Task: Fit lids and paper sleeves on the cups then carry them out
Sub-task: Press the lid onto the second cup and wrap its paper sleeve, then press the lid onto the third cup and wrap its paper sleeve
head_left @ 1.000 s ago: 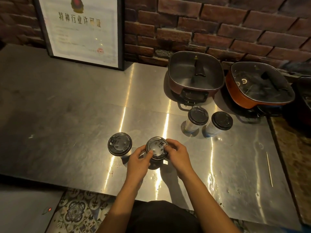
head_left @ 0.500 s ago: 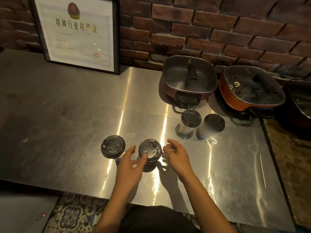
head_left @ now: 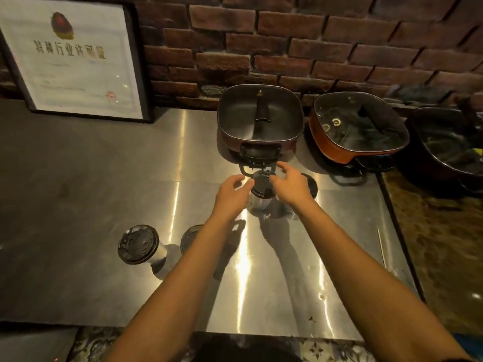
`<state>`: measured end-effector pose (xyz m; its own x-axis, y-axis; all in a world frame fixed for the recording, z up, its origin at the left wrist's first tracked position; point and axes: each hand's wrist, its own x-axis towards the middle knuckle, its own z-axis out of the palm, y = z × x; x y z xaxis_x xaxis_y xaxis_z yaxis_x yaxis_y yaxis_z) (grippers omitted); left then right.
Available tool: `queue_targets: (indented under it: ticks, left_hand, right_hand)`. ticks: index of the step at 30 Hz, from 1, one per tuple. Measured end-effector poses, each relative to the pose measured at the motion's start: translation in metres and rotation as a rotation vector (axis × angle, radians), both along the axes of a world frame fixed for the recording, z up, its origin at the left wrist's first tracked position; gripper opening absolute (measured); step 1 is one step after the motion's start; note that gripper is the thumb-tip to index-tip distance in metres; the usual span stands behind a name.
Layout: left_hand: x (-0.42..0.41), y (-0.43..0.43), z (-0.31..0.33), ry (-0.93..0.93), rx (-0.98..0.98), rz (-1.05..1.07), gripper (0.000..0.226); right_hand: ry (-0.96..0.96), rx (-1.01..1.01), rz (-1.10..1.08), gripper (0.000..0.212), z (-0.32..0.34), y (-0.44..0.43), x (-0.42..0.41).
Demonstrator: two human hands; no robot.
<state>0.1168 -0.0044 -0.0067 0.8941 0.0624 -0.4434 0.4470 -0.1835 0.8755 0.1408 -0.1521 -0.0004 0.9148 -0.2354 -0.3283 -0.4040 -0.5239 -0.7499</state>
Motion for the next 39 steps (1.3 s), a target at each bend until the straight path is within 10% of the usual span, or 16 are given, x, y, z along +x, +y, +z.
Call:
queue_targets:
  ticks: [11, 19, 39]
  left_hand:
    - [0.009, -0.039, -0.013, 0.176, -0.217, 0.189, 0.037]
    - [-0.081, -0.032, -0.003, 0.087, -0.290, 0.329, 0.033]
    - [-0.183, -0.018, -0.050, 0.099, -0.017, 0.142, 0.033]
  right_hand:
    - [0.058, -0.218, 0.245, 0.029, -0.013, -0.007, 0.010]
    - [-0.064, 0.094, 0.007, 0.044, -0.021, -0.032, -0.087]
    - [-0.024, 0.238, -0.136, 0.031, -0.071, -0.038, -0.194]
